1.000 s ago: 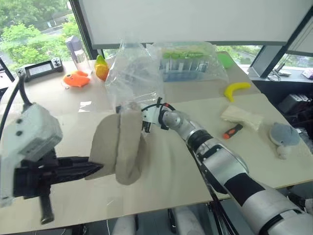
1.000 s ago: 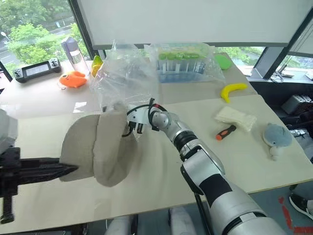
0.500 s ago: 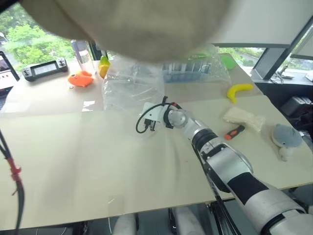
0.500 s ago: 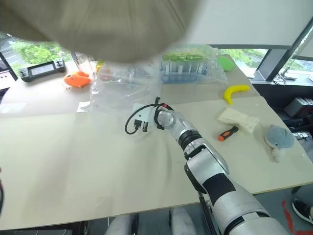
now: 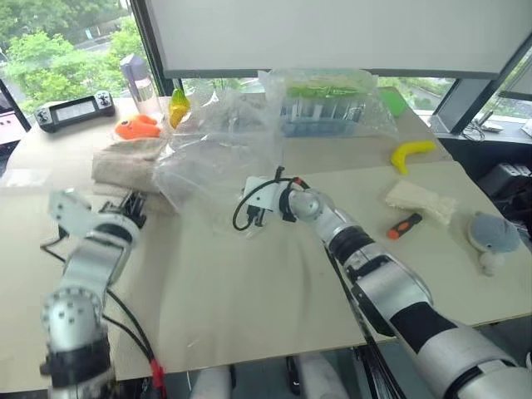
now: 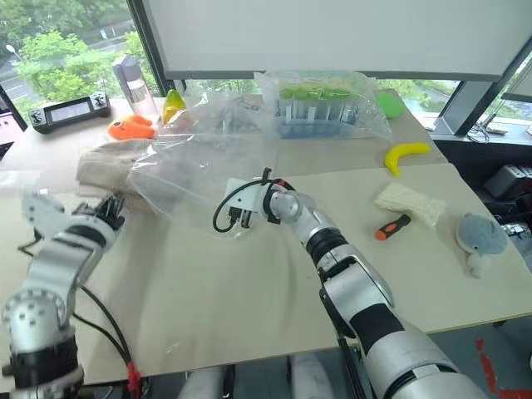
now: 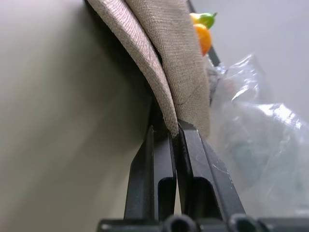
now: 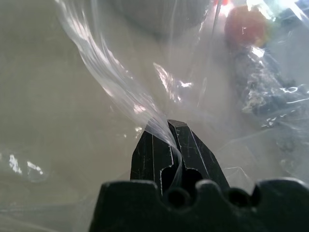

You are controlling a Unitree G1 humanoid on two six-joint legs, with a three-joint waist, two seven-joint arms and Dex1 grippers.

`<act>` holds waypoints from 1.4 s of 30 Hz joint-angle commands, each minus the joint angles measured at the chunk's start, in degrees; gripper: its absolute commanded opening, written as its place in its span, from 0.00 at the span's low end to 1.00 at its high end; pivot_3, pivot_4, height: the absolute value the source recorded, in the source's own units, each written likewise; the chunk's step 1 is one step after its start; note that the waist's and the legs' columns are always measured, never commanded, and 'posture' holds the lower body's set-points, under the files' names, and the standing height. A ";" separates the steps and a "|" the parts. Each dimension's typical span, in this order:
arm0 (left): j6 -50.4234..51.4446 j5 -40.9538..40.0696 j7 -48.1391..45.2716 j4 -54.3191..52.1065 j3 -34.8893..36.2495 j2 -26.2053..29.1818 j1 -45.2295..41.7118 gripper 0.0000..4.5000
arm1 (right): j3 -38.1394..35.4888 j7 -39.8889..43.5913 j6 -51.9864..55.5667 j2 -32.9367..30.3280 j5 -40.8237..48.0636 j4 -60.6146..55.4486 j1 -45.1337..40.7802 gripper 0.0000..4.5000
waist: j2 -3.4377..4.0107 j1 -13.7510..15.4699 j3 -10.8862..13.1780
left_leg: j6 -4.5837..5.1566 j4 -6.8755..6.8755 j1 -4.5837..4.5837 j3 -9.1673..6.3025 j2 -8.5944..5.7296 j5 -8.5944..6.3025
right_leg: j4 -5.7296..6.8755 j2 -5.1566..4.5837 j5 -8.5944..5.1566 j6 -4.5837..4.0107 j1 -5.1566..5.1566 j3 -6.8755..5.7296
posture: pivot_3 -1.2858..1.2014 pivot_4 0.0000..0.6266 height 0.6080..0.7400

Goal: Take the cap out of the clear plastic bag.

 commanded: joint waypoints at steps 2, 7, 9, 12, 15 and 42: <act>1.34 4.92 5.77 1.98 2.46 0.28 9.79 0.01 | -1.61 0.55 1.29 -0.64 1.35 -3.59 -0.02 0.00 | 0.00 -0.10 0.00 | 0.00 0.07 0.29 0.13 0.00 0.00 | -0.06 0.02 -0.01 -0.01 0.17 0.05 | 0.52 0.24 1.00; 2.90 10.52 -3.27 10.12 6.10 6.42 13.67 0.16 | -1.66 0.93 2.21 -0.56 1.41 -5.10 0.35 0.00 | 0.12 -1.40 -0.03 | 0.02 -0.06 2.07 0.23 0.29 -0.01 | 0.00 0.37 -0.89 -0.33 1.71 -0.01 | 0.52 0.24 1.00; 2.69 7.74 -5.95 10.26 8.09 6.60 12.40 0.29 | -1.71 1.47 2.54 -0.80 1.53 -6.12 0.72 0.00 | 0.15 -1.87 -0.06 | 0.01 -0.17 2.57 0.22 0.34 -0.03 | 0.03 0.38 -0.96 -0.43 2.02 -0.02 | 0.52 0.24 1.00; 6.09 -0.47 -11.29 7.65 9.27 9.28 8.39 0.56 | -1.79 3.13 3.63 -1.19 1.83 -7.38 1.26 0.00 | 0.14 -1.49 -0.06 | 0.02 -0.29 2.58 0.18 0.35 -0.01 | 0.10 0.38 -0.97 -0.45 1.96 -0.07 | 0.52 0.24 1.00; 13.61 -6.27 -16.82 7.03 9.78 17.40 7.52 0.80 | -1.90 4.32 4.06 -1.54 1.84 -8.39 1.65 0.00 | 0.08 -1.11 -0.08 | 0.09 -0.21 2.15 0.11 0.40 0.06 | 0.21 0.44 -0.99 -0.49 1.72 -0.14 | 0.52 0.24 1.00; 23.15 15.85 -76.90 -4.19 -0.65 44.20 -11.62 1.00 | -8.47 41.25 48.57 -12.39 30.00 -59.21 16.05 0.81 | 0.15 -1.17 -0.03 | 0.05 -0.37 0.91 0.23 0.48 0.03 | 0.45 0.48 -0.98 -0.11 0.28 -0.08 | 0.52 0.24 1.00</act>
